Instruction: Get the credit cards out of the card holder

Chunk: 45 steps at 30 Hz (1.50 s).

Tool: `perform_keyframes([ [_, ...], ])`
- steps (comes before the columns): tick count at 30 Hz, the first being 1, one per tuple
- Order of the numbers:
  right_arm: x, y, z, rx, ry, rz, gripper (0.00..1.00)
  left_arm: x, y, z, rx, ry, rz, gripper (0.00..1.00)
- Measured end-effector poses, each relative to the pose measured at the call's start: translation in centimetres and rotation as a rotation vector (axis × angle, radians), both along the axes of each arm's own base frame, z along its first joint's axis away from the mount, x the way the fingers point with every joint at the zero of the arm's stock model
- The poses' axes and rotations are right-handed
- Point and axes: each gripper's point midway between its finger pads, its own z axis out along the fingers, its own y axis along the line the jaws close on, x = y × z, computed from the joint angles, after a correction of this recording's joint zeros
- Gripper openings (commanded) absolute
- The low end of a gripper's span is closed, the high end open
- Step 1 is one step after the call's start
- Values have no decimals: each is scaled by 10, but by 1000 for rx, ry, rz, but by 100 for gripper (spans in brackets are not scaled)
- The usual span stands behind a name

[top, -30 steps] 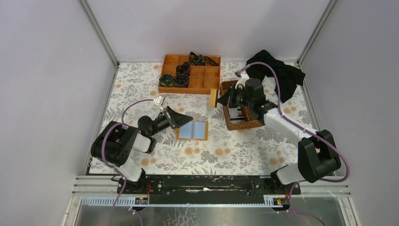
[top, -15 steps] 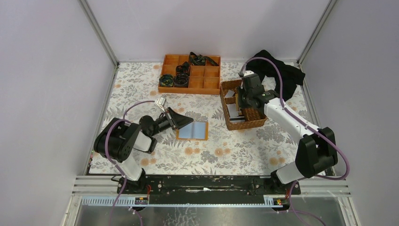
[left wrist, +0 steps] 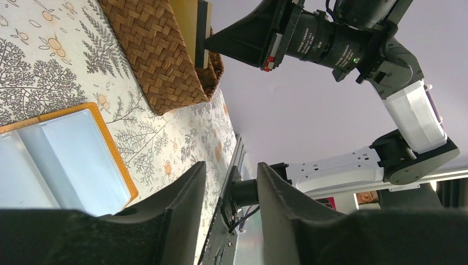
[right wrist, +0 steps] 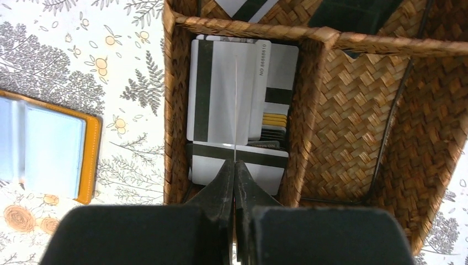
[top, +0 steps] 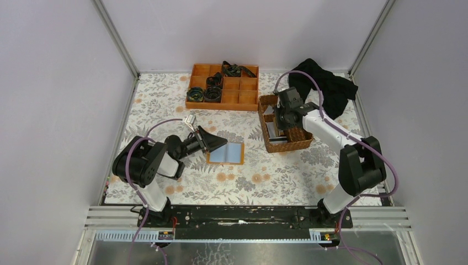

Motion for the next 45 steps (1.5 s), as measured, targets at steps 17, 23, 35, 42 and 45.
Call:
perform_keyframes([
  [17,23,39,-11,112,54,90,0,-2,-2,-3,7,4,-20,56],
  [23,26,44,-12,133,53,90,25,-2,-2,-6,9,14,-22,56],
  [35,26,45,-17,166,27,75,37,-2,-2,-9,12,22,-30,56],
  [42,24,40,7,181,-58,56,36,-2,-3,-9,11,19,-34,56],
  [45,25,34,20,179,-105,38,36,-2,-3,-8,11,19,-35,56],
])
